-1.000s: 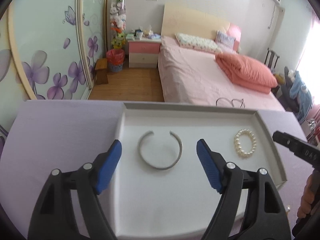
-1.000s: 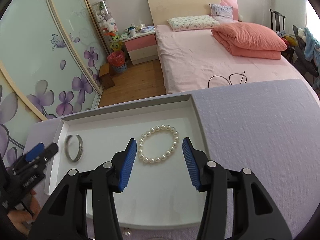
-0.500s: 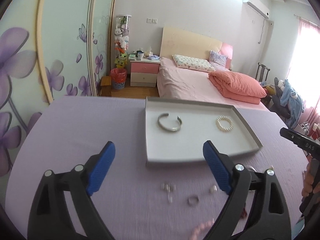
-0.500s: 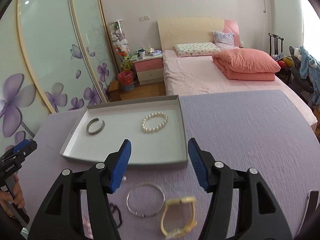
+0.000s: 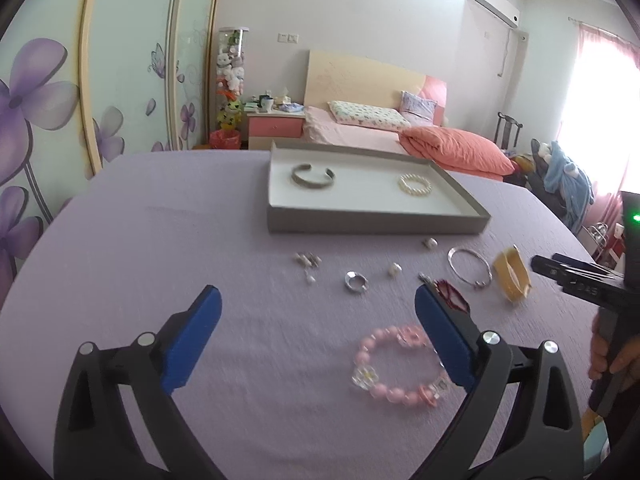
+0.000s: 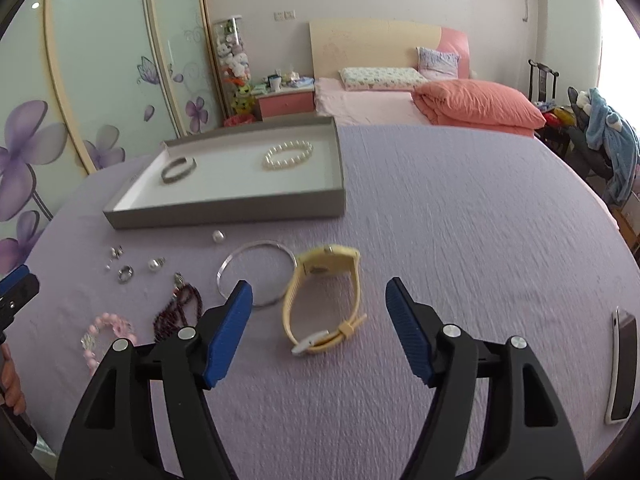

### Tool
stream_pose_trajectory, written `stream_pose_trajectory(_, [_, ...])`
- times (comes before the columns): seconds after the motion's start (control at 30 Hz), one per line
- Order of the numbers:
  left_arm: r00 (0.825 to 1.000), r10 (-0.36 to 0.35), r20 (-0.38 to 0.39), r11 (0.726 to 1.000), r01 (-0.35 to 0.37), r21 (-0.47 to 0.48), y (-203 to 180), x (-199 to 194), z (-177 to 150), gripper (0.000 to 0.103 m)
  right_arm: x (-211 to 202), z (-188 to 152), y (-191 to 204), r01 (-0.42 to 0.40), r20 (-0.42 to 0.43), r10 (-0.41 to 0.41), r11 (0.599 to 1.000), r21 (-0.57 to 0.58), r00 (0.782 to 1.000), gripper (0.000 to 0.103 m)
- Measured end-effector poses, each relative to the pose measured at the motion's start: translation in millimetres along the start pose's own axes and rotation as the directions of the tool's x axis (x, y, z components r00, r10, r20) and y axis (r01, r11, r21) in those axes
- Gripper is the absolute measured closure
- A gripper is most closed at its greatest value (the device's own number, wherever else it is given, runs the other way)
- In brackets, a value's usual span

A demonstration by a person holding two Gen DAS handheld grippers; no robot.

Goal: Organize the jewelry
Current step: 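Grasp the yellow watch by its strap with the right tool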

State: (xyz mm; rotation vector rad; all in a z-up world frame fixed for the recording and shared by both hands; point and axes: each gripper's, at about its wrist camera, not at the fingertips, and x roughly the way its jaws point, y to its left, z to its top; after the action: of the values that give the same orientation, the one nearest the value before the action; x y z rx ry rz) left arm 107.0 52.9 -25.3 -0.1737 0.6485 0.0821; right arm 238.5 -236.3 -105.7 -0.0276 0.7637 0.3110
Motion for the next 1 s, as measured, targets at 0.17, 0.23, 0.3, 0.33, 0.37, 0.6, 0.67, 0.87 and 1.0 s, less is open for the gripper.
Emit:
stream_pose_trajectory(0.17, [1.0,0.004,-0.023,1.0,-0.003,0.027,-11,6,-10,0.006,14,-5,4,0.034,-0.038,-0.034,0.999,-0.015,0.999,0.032])
stream_pose_trajectory(0.23, [0.999,-0.005,-0.036,1.0,0.007,0.03,-13,9,-13,0.006,18,-8,3,0.046,-0.048,-0.047,0.999,-0.019,0.998,0.03])
stream_pose_trajectory(0.3, [0.999,-0.011,-0.047,1.0,0.013,0.026,-12,11,-15,0.006,22,-8,2,0.054,-0.058,-0.055,0.998,-0.017,0.997,0.028])
stream_pose_trajectory(0.33, [0.999,-0.012,-0.053,1.0,0.013,0.025,-12,13,-16,0.006,25,-8,1,0.059,-0.066,-0.06,0.998,-0.012,0.996,0.028])
stream_pose_trajectory(0.37, [0.998,-0.011,-0.057,1.0,0.012,0.027,-11,14,-17,0.006,26,-9,0,0.057,-0.07,-0.057,0.998,-0.009,0.996,0.028])
stream_pose_trajectory(0.6, [0.997,-0.007,-0.073,0.999,0.01,0.036,-15,17,-19,0.006,35,-7,0,0.068,-0.086,-0.069,0.998,-0.015,0.994,0.028])
stream_pose_trajectory(0.67, [0.997,-0.006,-0.08,0.999,0.009,0.038,-16,19,-19,0.006,38,-7,1,0.075,-0.089,-0.076,0.997,-0.02,0.993,0.028])
stream_pose_trajectory(0.87, [0.995,-0.014,-0.095,0.999,0.018,0.044,-16,20,-23,0.006,44,-6,-1,0.089,-0.102,-0.09,0.996,-0.02,0.991,0.031])
stream_pose_trajectory(1.0, [0.994,-0.02,-0.108,0.998,0.027,0.059,-20,23,-25,0.006,47,-7,-3,0.082,-0.11,-0.083,0.997,-0.016,0.99,0.045])
